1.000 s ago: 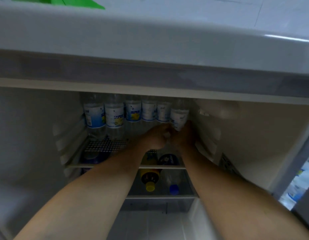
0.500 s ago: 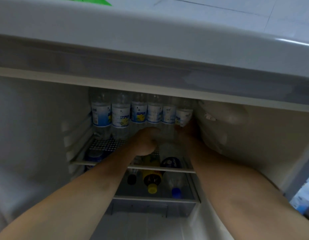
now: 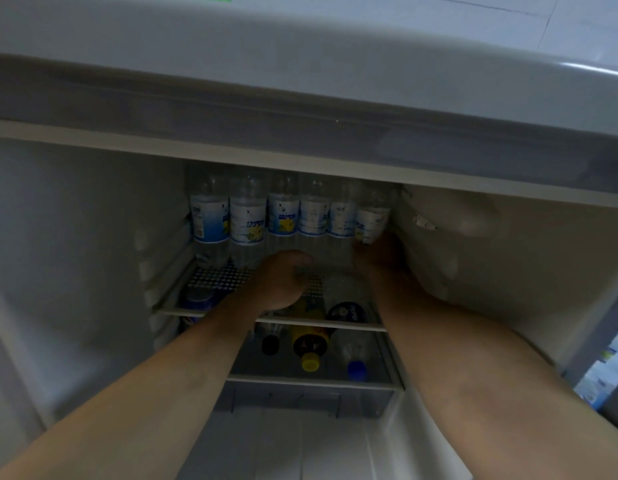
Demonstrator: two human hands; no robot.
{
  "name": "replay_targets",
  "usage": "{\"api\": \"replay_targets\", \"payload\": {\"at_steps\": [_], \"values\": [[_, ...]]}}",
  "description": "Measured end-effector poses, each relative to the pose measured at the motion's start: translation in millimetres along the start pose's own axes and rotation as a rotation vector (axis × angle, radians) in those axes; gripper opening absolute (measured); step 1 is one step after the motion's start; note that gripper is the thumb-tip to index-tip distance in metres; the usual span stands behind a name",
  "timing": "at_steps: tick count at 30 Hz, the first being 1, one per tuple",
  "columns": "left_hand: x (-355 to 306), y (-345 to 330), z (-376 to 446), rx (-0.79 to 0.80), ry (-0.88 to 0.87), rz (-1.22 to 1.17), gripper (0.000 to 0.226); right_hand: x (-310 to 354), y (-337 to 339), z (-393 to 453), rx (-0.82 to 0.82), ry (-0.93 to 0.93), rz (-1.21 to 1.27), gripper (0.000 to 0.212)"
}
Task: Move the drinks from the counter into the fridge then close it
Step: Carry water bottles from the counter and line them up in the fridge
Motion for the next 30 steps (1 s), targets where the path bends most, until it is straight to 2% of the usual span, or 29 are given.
{"api": "replay_targets", "payload": {"at_steps": [5, 10, 17, 20, 23, 30], "values": [[0, 8, -17, -0.194, -0.004, -0.074, 0.032, 0, 6, -16, 0.013, 0.002, -0.03, 0.057], [-5, 5, -49, -0.39, -0.075, -0.209, 0.027, 0, 9, -49, 0.038, 0.069, -0.095, 0.059], [-11, -3, -58, -0.316, -0.084, -0.224, 0.03, 4, -3, -64, 0.331, 0.049, -0.287, 0.047], [-11, 0, -56, -0.319, -0.107, -0.213, 0.031, 6, -5, -57, 0.348, -0.002, -0.276, 0.05], [-12, 4, -53, -0.348, -0.124, -0.209, 0.03, 6, -5, -48, 0.376, -0.084, -0.368, 0.066], [-2, 9, -46, -0.399, -0.109, -0.172, 0.026, 8, -11, -26, 0.333, -0.108, -0.387, 0.063]]}}
Point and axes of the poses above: each hand's wrist, its own z-axis towards the middle knuckle, its own y-axis out of the back of the hand, x = y × z, the point moved 2 cm from there along z, towards the middle knuckle, and after that the axes turned 9 degrees about x, right-handed, at the moved point
